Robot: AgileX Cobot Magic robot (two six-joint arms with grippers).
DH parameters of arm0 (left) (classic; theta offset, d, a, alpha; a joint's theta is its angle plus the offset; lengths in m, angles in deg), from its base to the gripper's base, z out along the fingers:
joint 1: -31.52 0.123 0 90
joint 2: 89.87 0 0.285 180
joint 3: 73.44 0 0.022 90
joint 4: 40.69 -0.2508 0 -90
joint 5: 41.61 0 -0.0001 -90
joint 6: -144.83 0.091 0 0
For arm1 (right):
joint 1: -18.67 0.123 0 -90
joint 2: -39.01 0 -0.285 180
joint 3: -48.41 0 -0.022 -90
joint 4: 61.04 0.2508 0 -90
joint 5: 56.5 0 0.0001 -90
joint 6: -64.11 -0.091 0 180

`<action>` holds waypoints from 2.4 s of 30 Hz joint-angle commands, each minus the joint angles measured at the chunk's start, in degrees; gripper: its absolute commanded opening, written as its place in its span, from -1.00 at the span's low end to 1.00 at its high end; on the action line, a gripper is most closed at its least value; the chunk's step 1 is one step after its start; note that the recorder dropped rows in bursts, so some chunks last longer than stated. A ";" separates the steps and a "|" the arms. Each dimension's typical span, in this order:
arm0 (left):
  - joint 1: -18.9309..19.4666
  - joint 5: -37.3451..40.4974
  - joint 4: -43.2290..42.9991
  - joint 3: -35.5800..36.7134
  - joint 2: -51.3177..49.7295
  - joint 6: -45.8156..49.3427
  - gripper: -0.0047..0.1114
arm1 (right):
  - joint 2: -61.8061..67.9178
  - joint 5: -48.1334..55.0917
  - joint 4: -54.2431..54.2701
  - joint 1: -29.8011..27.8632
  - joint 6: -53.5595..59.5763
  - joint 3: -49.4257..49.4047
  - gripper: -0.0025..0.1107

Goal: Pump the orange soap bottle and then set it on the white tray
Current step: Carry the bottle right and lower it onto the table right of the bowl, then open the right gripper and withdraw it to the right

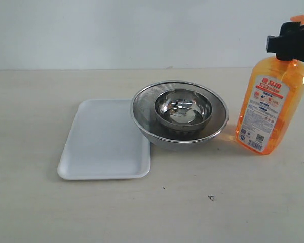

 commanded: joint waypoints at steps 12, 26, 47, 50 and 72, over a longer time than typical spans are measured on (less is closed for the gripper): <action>0.16 -0.67 -0.17 0.21 0.11 -0.28 -0.84 | -15.11 6.55 25.27 1.30 37.76 -4.44 0.43; 0.16 -0.67 -0.17 0.21 0.11 -0.28 -0.84 | -15.74 2.28 25.27 1.30 22.61 -15.82 -0.36; 0.16 -0.67 -0.17 0.21 0.11 -0.28 -0.84 | -16.73 -8.23 16.76 1.30 30.46 -15.01 -0.96; 0.16 -0.67 -0.17 0.21 0.11 -0.28 -0.84 | -19.17 -9.08 15.24 1.11 34.46 -13.96 -0.96; 0.16 -0.67 -0.17 0.21 0.11 -0.28 -0.84 | -39.50 2.69 25.27 -10.78 56.84 7.13 -0.96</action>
